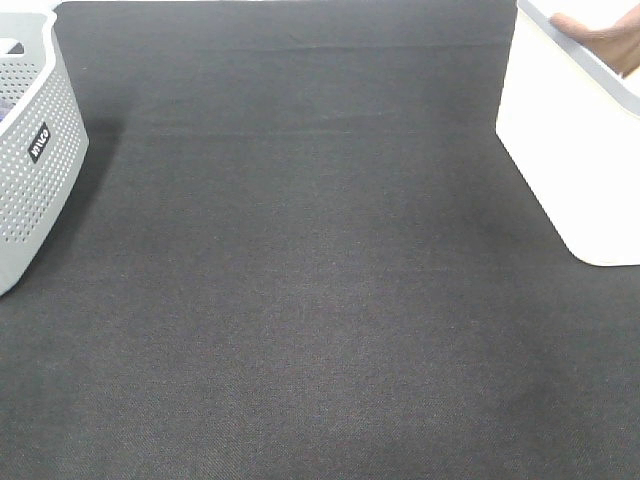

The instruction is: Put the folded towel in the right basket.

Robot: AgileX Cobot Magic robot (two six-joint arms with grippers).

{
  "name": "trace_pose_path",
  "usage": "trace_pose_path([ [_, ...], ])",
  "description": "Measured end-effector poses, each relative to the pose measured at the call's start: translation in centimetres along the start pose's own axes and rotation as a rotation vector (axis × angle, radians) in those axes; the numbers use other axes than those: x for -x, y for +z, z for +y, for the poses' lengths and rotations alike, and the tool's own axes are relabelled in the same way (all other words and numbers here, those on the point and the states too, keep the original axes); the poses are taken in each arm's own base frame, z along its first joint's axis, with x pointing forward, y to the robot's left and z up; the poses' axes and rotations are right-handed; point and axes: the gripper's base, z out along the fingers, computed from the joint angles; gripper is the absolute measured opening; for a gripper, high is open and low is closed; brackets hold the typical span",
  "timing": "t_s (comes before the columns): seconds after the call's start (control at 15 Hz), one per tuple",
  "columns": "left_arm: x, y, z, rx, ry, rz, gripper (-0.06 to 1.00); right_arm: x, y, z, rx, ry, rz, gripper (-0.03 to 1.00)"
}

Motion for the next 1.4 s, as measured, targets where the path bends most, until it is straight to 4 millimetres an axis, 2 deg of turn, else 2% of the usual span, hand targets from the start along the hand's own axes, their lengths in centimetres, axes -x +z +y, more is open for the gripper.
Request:
trace_pose_path([
  [0.2, 0.0, 0.0, 0.0, 0.000, 0.000, 0.000, 0.88, -0.5, 1.7, -1.0, -0.050, 0.028, 0.025, 0.05],
  [0.33, 0.0, 0.0, 0.0, 0.000, 0.000, 0.000, 0.88, -0.5, 1.8, -1.1, -0.057, 0.042, 0.019, 0.26],
  [0.4, 0.0, 0.0, 0.0, 0.000, 0.000, 0.000, 0.88, -0.4, 1.8, -1.1, -0.057, 0.051, 0.016, 0.40],
  [0.47, 0.0, 0.0, 0.0, 0.000, 0.000, 0.000, 0.88, -0.4, 1.8, -1.1, -0.057, 0.051, 0.016, 0.40],
  [0.53, 0.0, 0.0, 0.0, 0.000, 0.000, 0.000, 0.88, -0.4, 1.8, -1.1, -0.057, 0.062, 0.017, 0.54],
  [0.67, 0.0, 0.0, 0.0, 0.000, 0.000, 0.000, 0.88, -0.6, 1.7, -0.7, -0.021, 0.092, 0.030, 0.69],
  [0.87, 0.0, 0.0, 0.0, 0.000, 0.000, 0.000, 0.88, -0.5, 1.0, 0.3, 0.067, 0.140, 0.038, 0.71],
  [1.07, 0.0, 0.0, 0.0, 0.000, 0.000, 0.000, 0.88, -0.1, -1.5, 2.2, 0.129, 0.102, 0.027, 0.72],
  [1.13, 0.0, 0.0, 0.0, 0.000, 0.000, 0.000, 0.88, 0.0, -2.3, 3.2, 0.131, 0.066, 0.024, 0.72],
  [1.27, 0.0, 0.0, 0.0, 0.000, 0.000, 0.000, 0.88, -0.5, -3.9, 6.7, 0.147, -0.039, 0.056, 0.72],
  [1.4, 0.0, 0.0, 0.0, 0.000, 0.000, 0.000, 0.88, -1.4, -5.3, 8.9, 0.171, -0.104, 0.117, 0.72],
])
